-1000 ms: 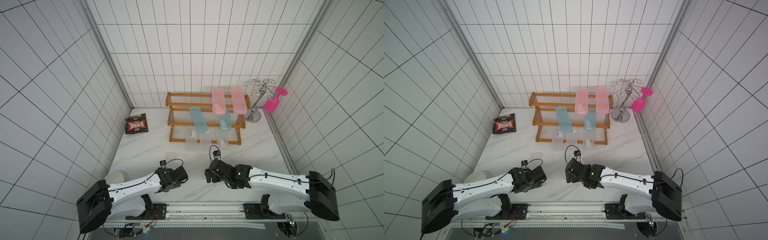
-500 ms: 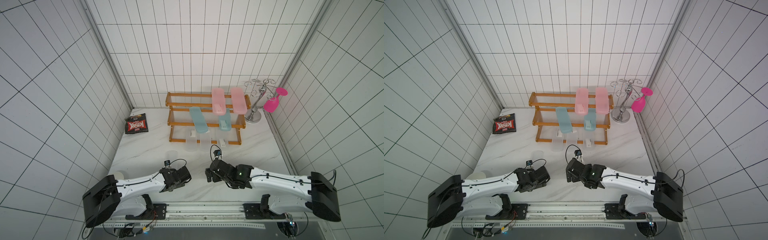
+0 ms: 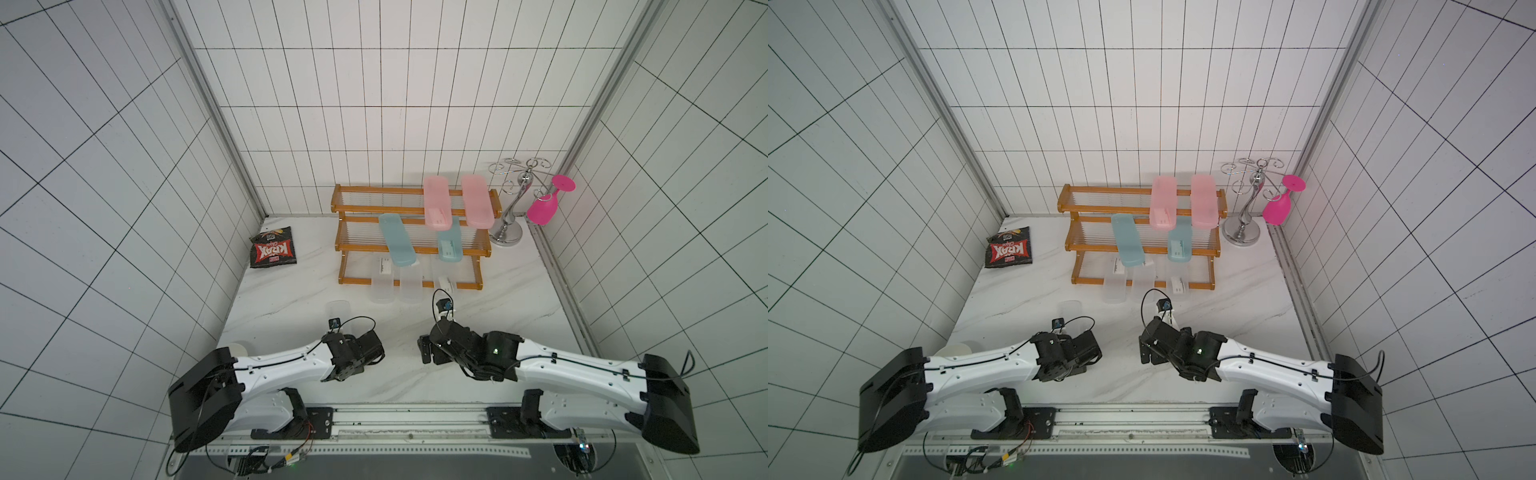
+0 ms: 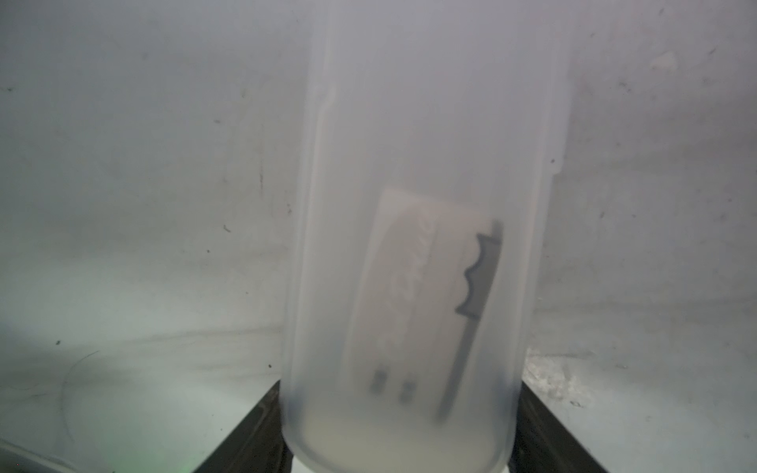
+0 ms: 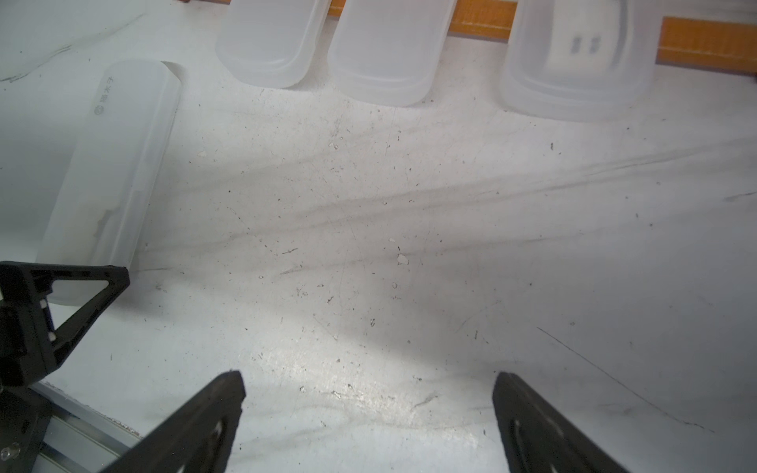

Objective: Place the pencil cases on the shelf according to color
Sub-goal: Pick up the pencil case from the center of the board, then place the pencil case on the shelf.

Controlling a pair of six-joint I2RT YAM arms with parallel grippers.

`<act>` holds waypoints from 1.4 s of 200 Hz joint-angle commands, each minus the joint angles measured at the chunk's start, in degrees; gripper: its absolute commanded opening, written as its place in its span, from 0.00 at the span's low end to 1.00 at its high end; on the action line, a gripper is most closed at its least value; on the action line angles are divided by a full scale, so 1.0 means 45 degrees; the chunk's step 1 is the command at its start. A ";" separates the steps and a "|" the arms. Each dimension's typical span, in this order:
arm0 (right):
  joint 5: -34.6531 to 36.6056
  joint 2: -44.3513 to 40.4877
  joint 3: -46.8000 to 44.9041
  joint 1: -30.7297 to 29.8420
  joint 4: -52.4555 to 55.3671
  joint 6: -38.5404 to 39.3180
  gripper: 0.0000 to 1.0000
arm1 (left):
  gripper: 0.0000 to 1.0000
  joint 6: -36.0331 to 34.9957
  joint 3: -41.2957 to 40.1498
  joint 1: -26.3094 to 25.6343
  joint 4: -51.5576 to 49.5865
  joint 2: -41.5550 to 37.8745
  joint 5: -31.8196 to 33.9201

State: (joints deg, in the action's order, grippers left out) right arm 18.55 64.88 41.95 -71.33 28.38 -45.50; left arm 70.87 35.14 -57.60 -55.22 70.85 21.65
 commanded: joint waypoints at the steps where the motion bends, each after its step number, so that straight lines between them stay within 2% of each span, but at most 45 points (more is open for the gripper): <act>1: 0.0612 -0.0378 -0.0088 -0.0047 0.0837 0.0202 0.99 | 0.58 -0.0163 0.0945 -0.0014 -0.1096 -0.0419 0.1070; 27: 0.0892 -0.0709 -0.0004 -0.0033 0.1219 0.0267 0.99 | 0.59 -0.1231 0.1780 -0.0011 -0.0956 -0.1304 0.1566; 56: 0.0879 -0.1083 0.0022 0.0078 0.1232 0.0351 0.99 | 0.64 -0.3218 0.2239 0.0208 0.0567 -0.1966 0.2303; 88: 0.0884 -0.1386 0.0149 0.0202 0.1388 0.0471 0.99 | 0.64 -0.5366 0.2489 0.2184 0.2114 -0.1755 0.0668; 113: 0.0763 -0.1492 0.0241 0.0443 0.1479 0.0640 0.99 | 0.64 -0.6395 0.2664 0.2864 0.2814 -0.1115 0.0067; 176: 0.0708 -0.1870 0.0208 0.1019 0.1681 0.0736 0.99 | 0.64 -0.7261 0.3490 0.3851 0.2932 0.1467 -0.1143; 280: 0.0508 -0.1854 -0.0007 0.1337 0.1613 0.0931 0.99 | 0.64 -0.8955 0.4602 0.5976 0.4284 0.3581 -0.2010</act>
State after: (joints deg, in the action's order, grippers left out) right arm 20.56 56.40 41.98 -65.93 34.61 -41.98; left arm 34.09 53.54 -31.83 -40.40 84.64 13.67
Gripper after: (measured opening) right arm 0.992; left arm 0.734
